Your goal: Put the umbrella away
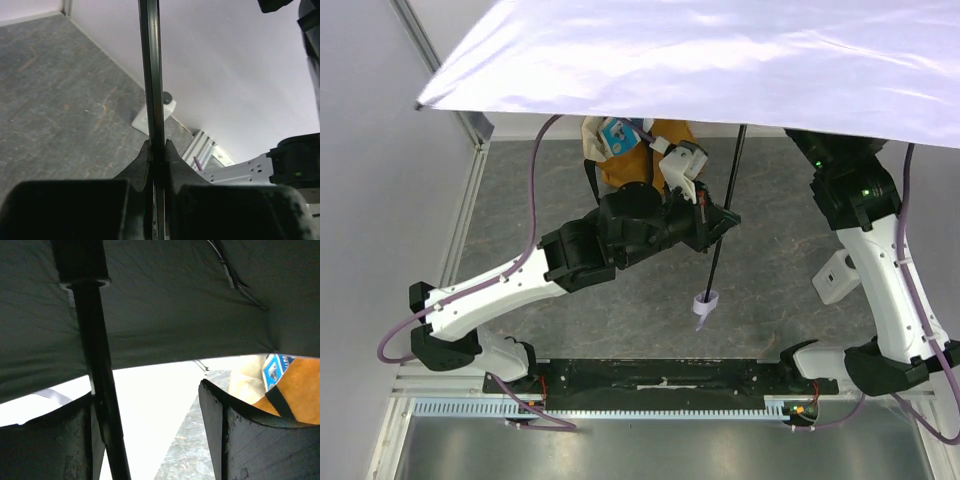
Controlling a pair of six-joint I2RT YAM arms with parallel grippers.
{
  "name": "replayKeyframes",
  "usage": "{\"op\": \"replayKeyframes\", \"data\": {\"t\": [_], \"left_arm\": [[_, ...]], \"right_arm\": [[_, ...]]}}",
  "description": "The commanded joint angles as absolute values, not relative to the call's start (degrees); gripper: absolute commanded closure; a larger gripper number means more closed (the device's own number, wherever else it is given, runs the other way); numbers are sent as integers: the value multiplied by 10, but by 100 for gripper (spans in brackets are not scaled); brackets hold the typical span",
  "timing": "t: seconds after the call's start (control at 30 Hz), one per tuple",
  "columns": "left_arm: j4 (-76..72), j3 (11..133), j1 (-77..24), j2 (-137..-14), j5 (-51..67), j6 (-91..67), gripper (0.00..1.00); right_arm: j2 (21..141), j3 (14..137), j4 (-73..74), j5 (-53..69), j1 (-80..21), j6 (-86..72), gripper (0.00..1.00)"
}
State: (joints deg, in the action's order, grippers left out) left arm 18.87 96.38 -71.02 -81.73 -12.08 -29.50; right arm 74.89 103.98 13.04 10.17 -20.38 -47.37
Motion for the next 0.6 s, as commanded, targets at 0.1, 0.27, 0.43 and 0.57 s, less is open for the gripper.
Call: {"op": "replayKeyframes", "data": {"t": [0.1,0.27,0.43,0.57], "left_arm": [[182,1020,-736,-830,-237,-201,98],[186,1024,-738,-842,-265,-198,98],[192,1027,-738,-845,-257,-203,98],[192,1020,-739,-839,-251,-207,98]], "right_arm": [[766,1100,169,-18,-227,-396,26],[711,1018,64,-49,-229,-454,24],[696,1003,4,-74,-229,-492,22],[724,1039,4,-83,-225,-510,22]]}}
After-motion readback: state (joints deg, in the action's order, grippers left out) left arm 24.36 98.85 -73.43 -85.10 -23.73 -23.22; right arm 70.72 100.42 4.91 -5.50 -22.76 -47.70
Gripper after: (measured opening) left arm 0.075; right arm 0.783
